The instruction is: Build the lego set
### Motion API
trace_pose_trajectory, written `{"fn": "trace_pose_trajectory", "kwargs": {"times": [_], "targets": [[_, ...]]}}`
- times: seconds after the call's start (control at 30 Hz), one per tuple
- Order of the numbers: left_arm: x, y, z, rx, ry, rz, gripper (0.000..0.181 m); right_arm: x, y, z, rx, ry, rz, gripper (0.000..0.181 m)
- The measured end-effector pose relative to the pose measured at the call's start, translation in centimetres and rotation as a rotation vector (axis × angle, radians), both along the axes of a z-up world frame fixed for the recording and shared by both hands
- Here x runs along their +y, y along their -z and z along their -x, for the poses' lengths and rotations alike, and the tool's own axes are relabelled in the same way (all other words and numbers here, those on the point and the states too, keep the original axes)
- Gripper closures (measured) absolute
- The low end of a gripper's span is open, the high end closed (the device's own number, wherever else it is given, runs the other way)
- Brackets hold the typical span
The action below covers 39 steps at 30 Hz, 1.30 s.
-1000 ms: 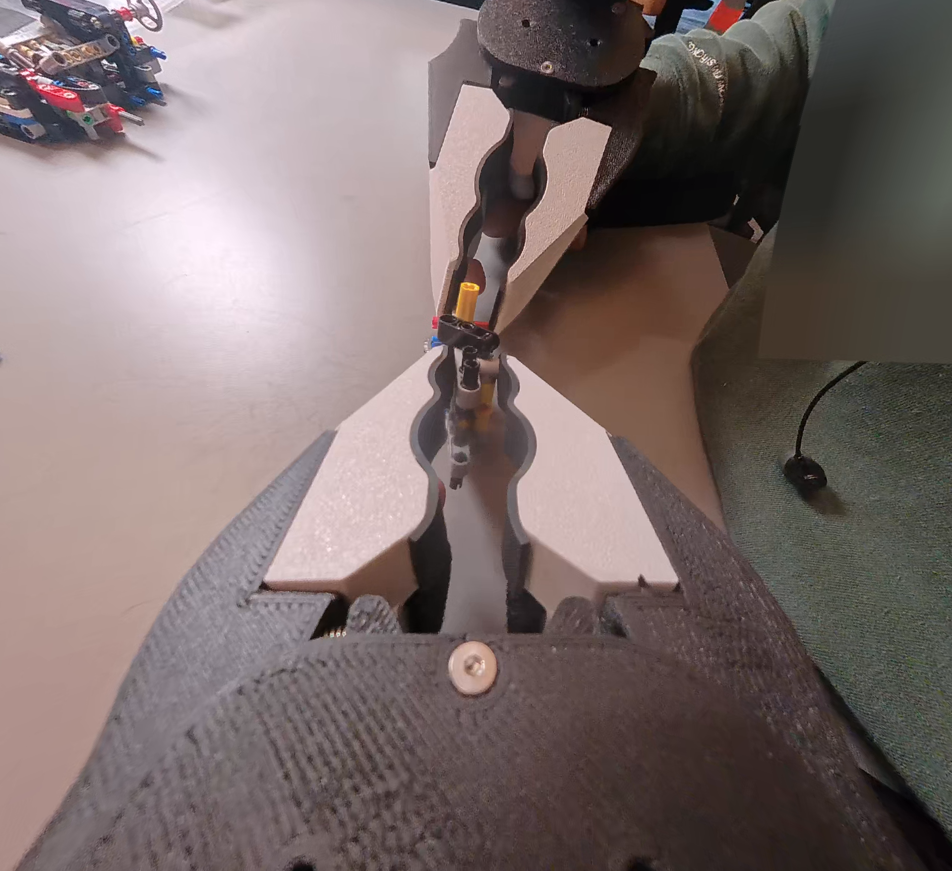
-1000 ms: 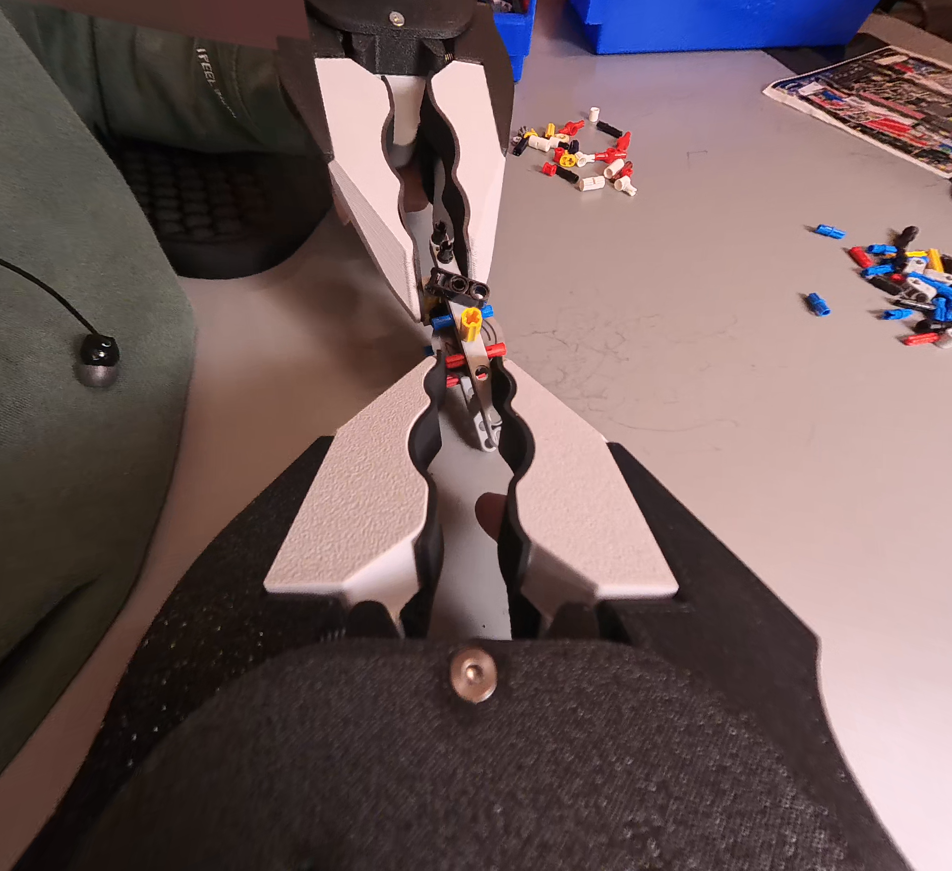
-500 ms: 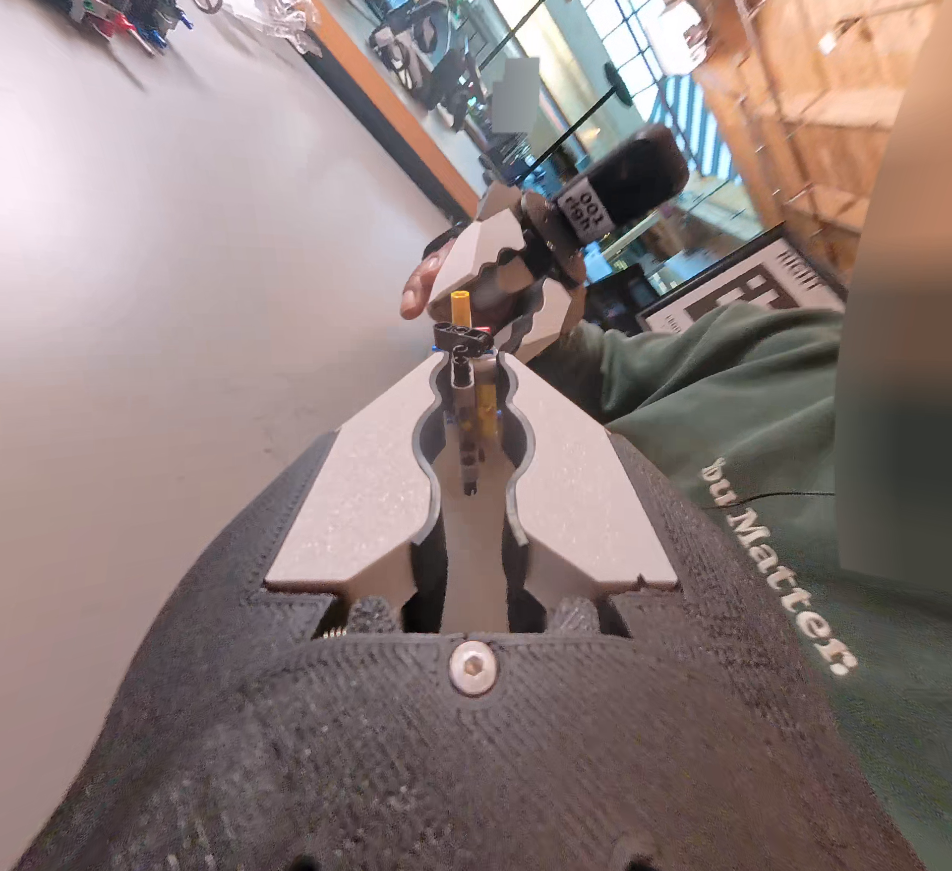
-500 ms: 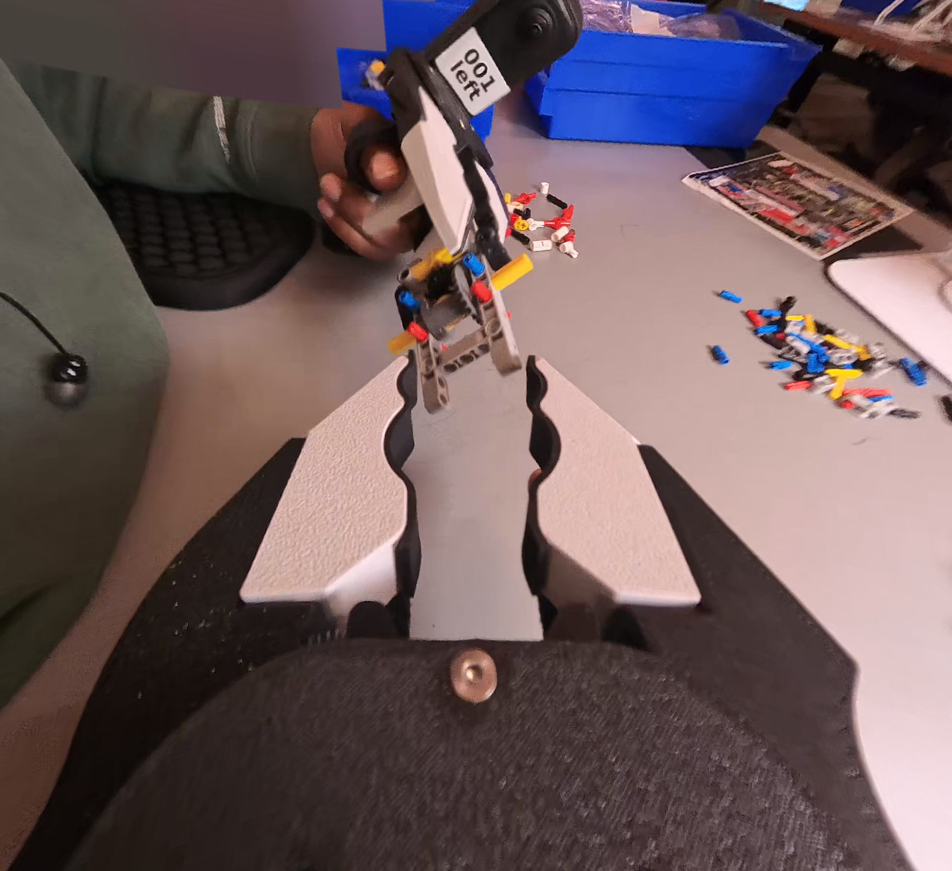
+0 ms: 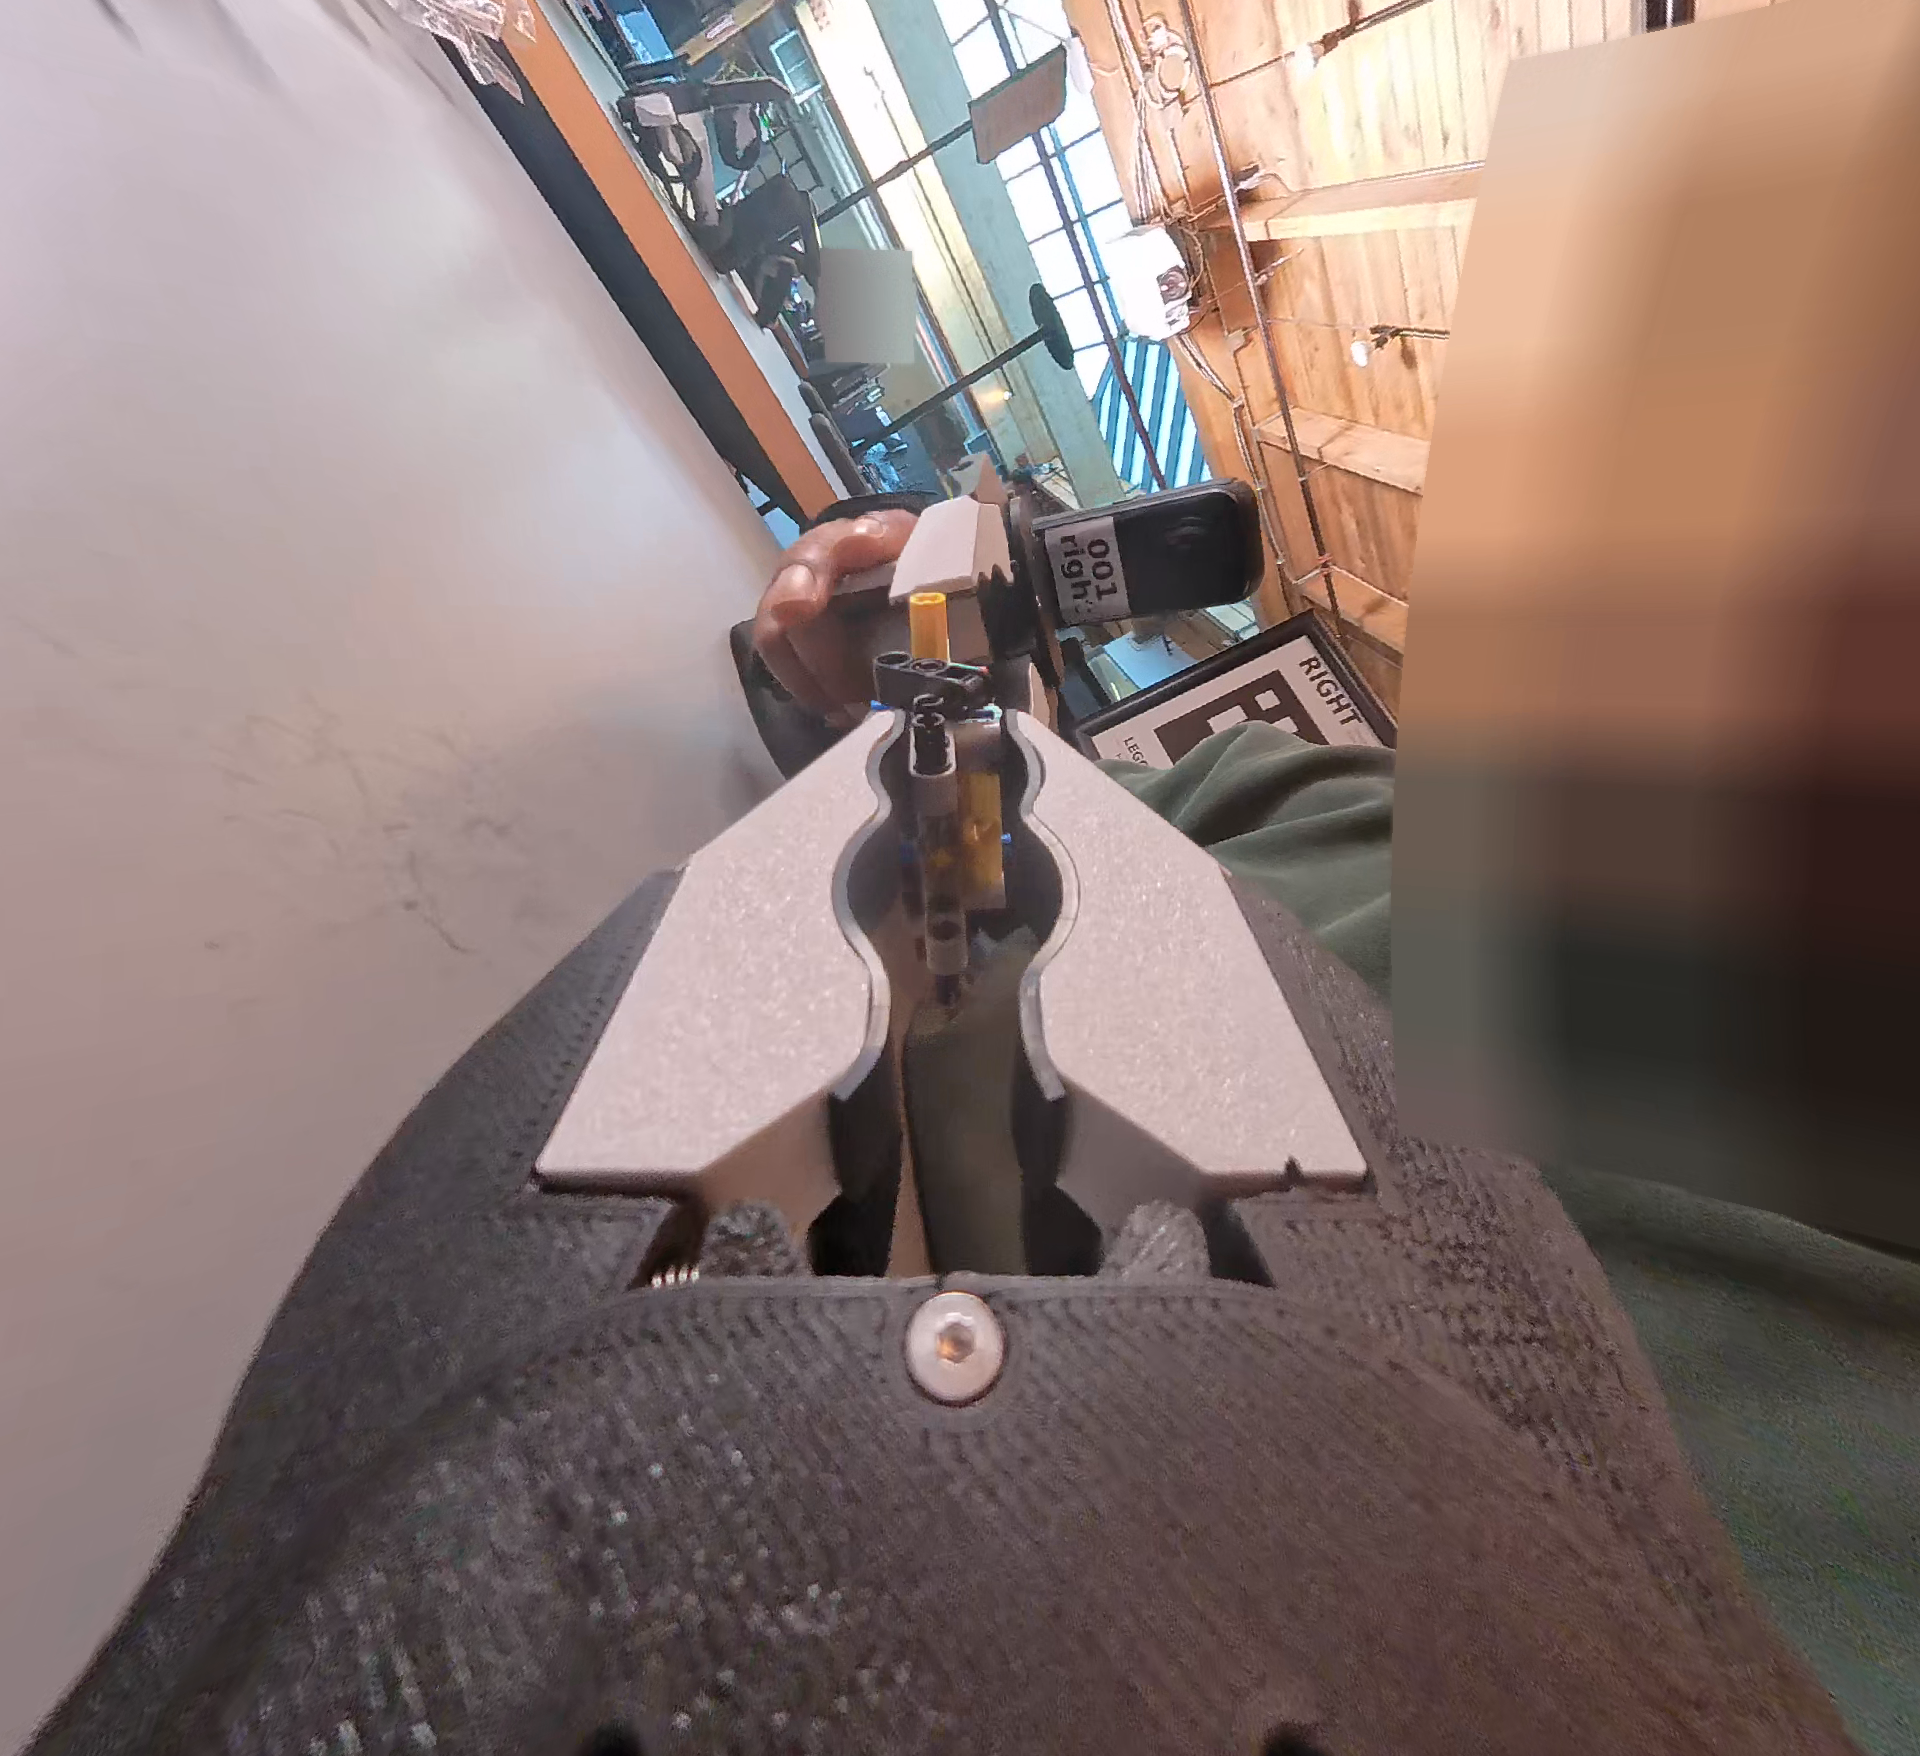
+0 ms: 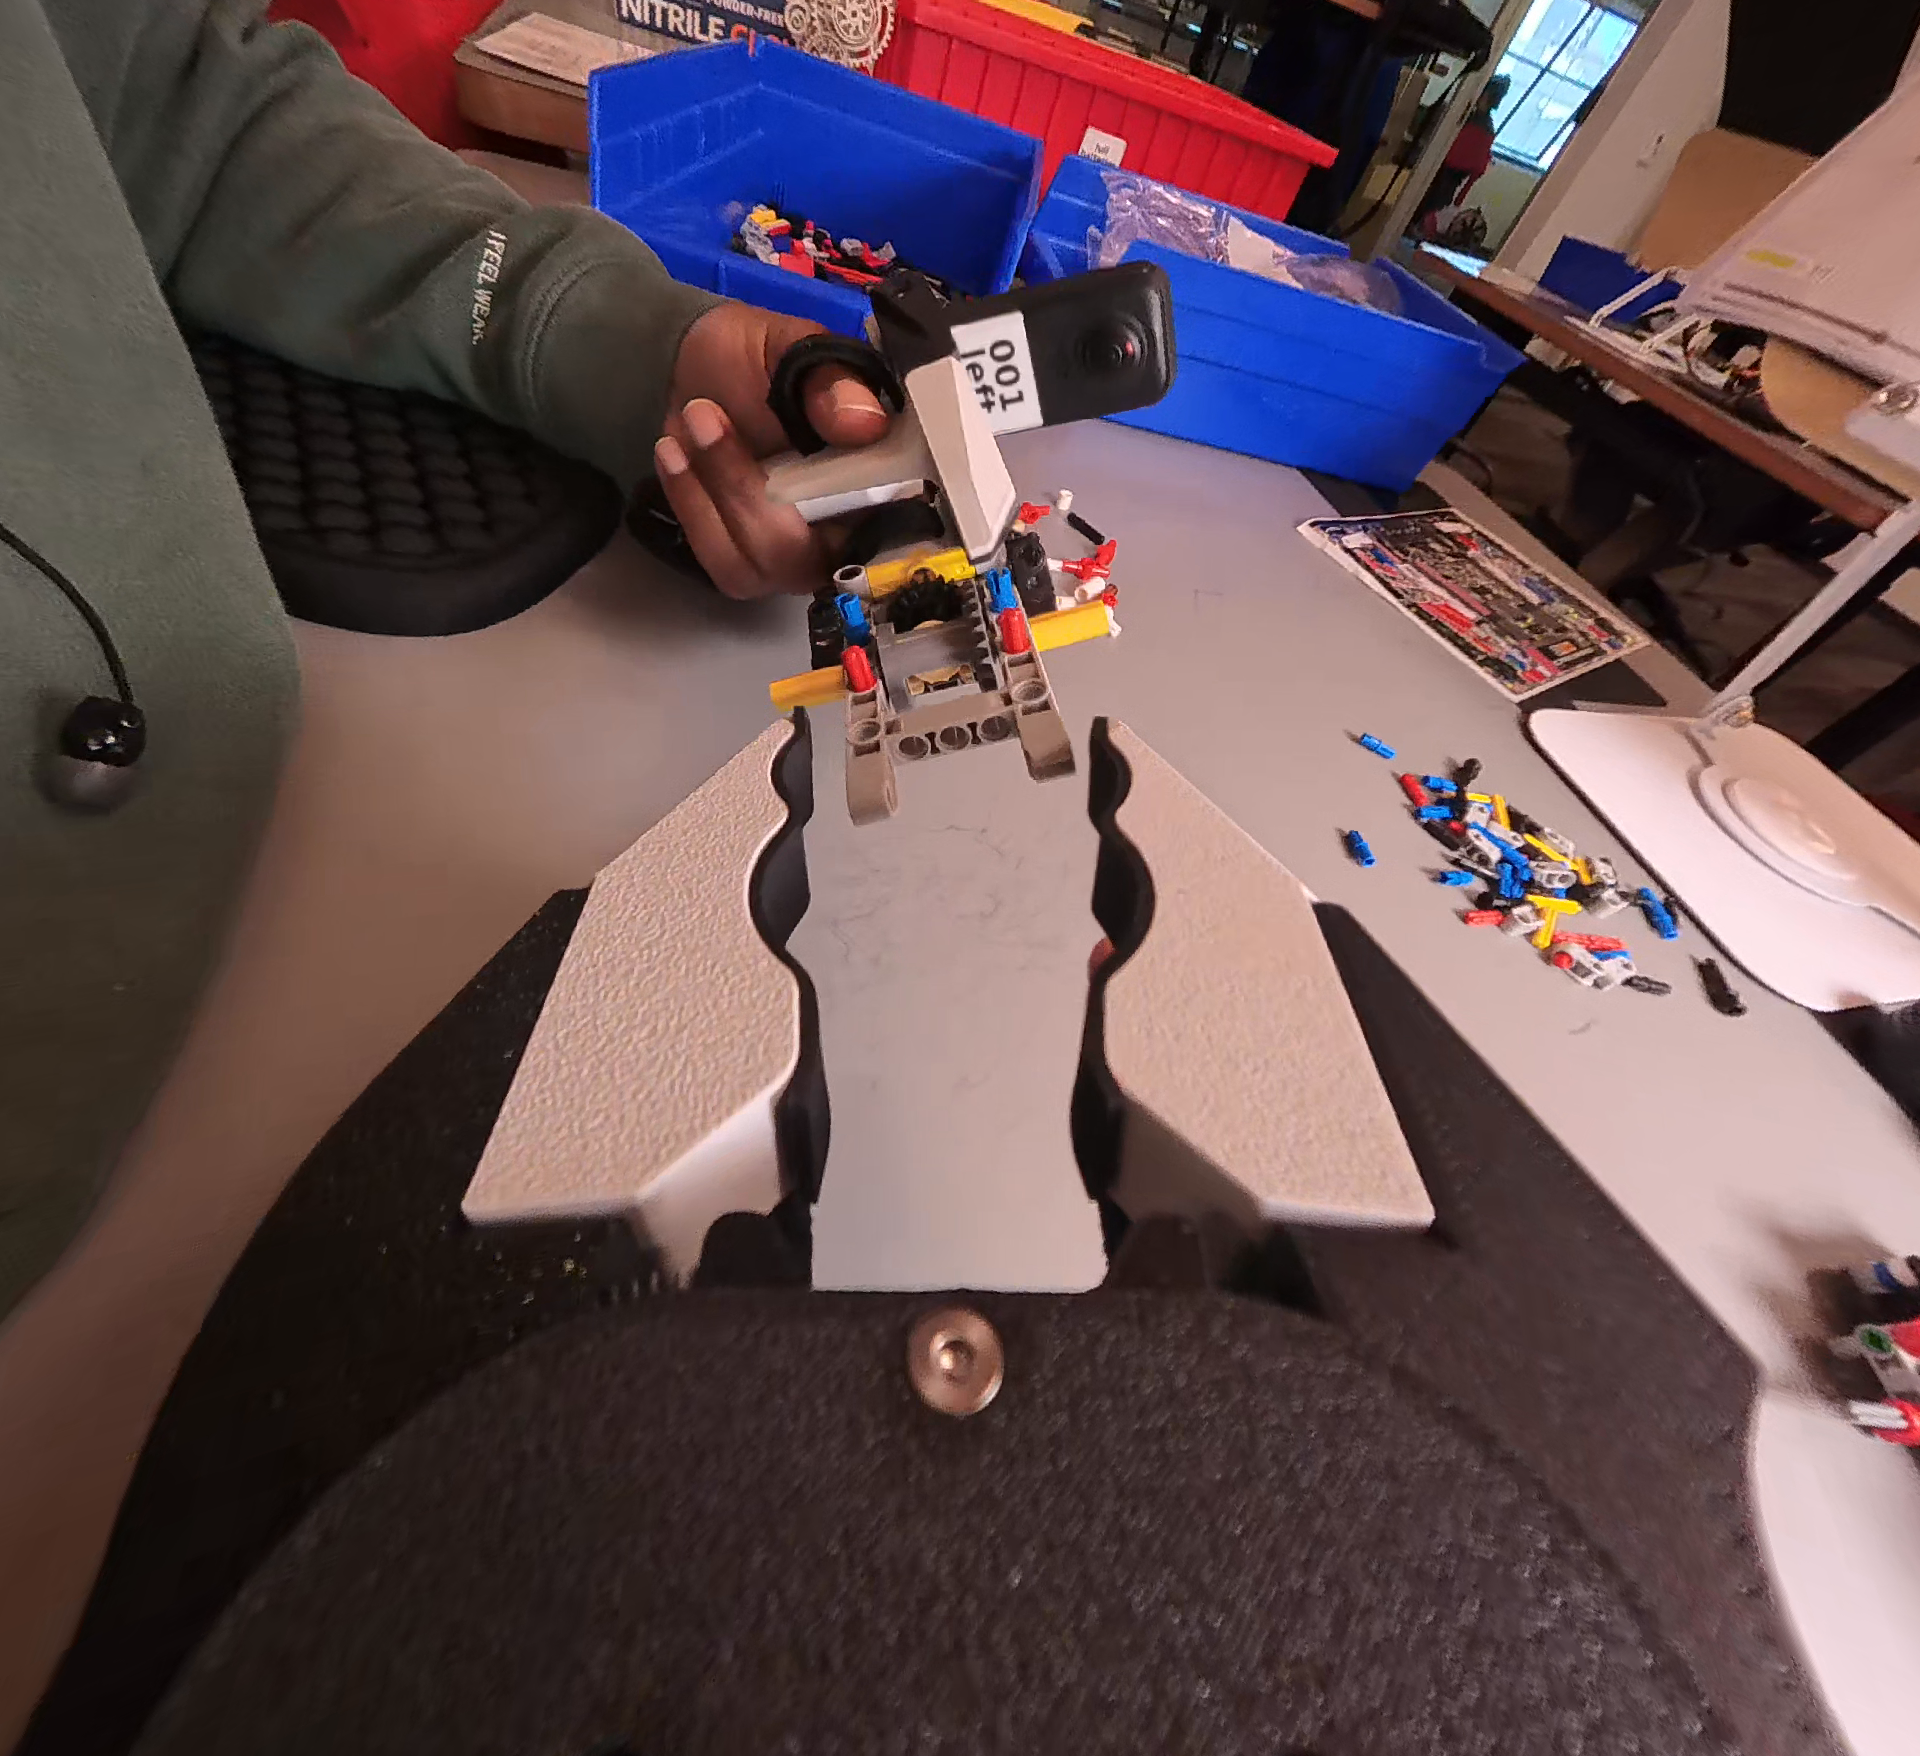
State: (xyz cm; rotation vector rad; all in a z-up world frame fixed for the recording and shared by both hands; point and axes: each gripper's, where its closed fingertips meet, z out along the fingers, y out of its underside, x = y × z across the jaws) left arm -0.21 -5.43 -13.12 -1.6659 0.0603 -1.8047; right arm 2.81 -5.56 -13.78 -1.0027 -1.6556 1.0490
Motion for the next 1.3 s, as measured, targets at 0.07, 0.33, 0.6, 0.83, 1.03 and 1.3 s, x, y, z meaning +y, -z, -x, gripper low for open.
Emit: {"fn": "trace_pose_trajectory", "kwargs": {"times": [0.07, 0.33, 0.6, 0.83, 1.03, 1.3], "targets": [[-0.1, 0.0, -0.2, -0.015, 0.014, 0.011, 0.167, -0.1, 0.0, 0.0, 0.005, 0.001, -0.035, 0.128], [-0.1, 0.0, -0.5, -0.036, 0.021, 0.027, 0.167, -0.2, 0.2, 0.1, -0.025, 0.003, 0.011, 0.136], [-0.2, -1.3, -0.2, 0.146, -0.082, -0.216, 0.129, 1.1, -1.3, 0.1, -0.051, -0.004, 0.551, 0.136], [0.0, -0.4, -0.1, 0.4, -0.156, -0.399, 0.116, 1.7, -1.4, 0.2, -0.07, 0.012, 0.707, 0.136], [-0.7, 2.3, -1.8, 0.568, -0.061, -0.44, 0.113, 1.5, -1.1, 0.3, -0.085, 0.027, 0.702, 0.136], [-1.4, 2.6, -2.4, 0.623, -0.023, -0.53, 0.117, 0.5, -2.3, 0.3, -0.033, 0.047, 0.538, 0.136]]}}
